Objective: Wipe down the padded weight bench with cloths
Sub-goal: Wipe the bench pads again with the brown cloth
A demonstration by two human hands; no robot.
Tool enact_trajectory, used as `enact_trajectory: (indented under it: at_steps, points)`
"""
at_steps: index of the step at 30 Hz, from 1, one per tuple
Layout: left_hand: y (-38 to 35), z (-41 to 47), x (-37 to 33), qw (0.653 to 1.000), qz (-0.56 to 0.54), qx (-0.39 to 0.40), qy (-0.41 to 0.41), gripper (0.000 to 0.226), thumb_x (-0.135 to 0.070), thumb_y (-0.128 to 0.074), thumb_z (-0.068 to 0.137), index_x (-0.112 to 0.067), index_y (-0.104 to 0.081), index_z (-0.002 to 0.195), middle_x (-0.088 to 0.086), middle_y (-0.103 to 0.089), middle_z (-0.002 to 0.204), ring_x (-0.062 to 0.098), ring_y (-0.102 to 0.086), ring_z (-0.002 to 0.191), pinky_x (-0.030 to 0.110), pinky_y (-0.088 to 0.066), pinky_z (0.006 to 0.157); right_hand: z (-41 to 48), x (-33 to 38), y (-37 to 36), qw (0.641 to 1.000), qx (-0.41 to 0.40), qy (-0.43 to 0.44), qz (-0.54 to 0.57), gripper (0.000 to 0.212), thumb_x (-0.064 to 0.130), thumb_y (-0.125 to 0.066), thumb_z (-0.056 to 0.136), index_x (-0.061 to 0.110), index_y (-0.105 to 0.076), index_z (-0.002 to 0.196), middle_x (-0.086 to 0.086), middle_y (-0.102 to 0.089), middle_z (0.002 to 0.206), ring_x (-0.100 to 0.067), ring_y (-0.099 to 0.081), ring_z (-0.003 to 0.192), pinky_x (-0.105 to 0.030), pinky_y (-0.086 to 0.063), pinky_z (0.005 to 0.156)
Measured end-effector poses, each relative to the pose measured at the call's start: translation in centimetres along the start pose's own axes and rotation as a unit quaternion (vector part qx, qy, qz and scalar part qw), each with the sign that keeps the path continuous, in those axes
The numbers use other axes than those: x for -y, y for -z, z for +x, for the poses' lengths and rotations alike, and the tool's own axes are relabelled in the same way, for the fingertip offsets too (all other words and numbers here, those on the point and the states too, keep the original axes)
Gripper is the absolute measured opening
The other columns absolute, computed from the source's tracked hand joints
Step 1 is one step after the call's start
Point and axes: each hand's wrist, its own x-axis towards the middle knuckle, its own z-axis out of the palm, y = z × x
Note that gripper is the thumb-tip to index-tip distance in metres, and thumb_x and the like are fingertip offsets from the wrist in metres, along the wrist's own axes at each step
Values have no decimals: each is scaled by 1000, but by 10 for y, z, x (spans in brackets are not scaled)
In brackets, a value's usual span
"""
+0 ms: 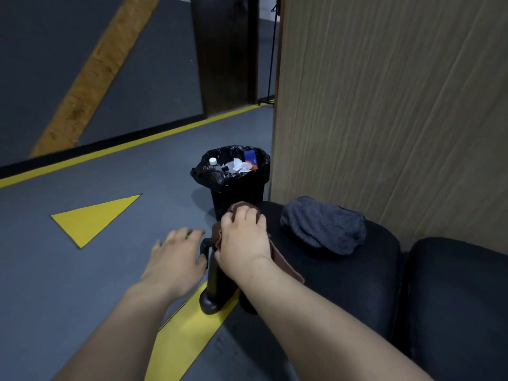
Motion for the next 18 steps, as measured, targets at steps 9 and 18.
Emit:
enact_trajectory:
  at_steps: [9, 18]
  points:
    - [4, 7, 1, 998, -25, -56, 11, 53, -32, -48, 96, -25, -38, 147, -1, -46, 145, 22, -37, 136, 45, -32, 113, 70, -18, 17, 985, 133, -59, 97, 75, 55, -55, 87, 13, -39, 146, -19, -35, 148, -41, -32, 137, -62, -22, 114]
    - [11, 10, -1, 995, -58, -81, 15, 49, -23, -47, 96, -22, -41, 145, 0, -48, 142, 22, -39, 133, 42, -34, 109, 62, -39, 20, 989, 111, -19, 101, 71, 61, -52, 84, 19, -46, 142, -14, -42, 142, -38, -38, 132, -59, -20, 115]
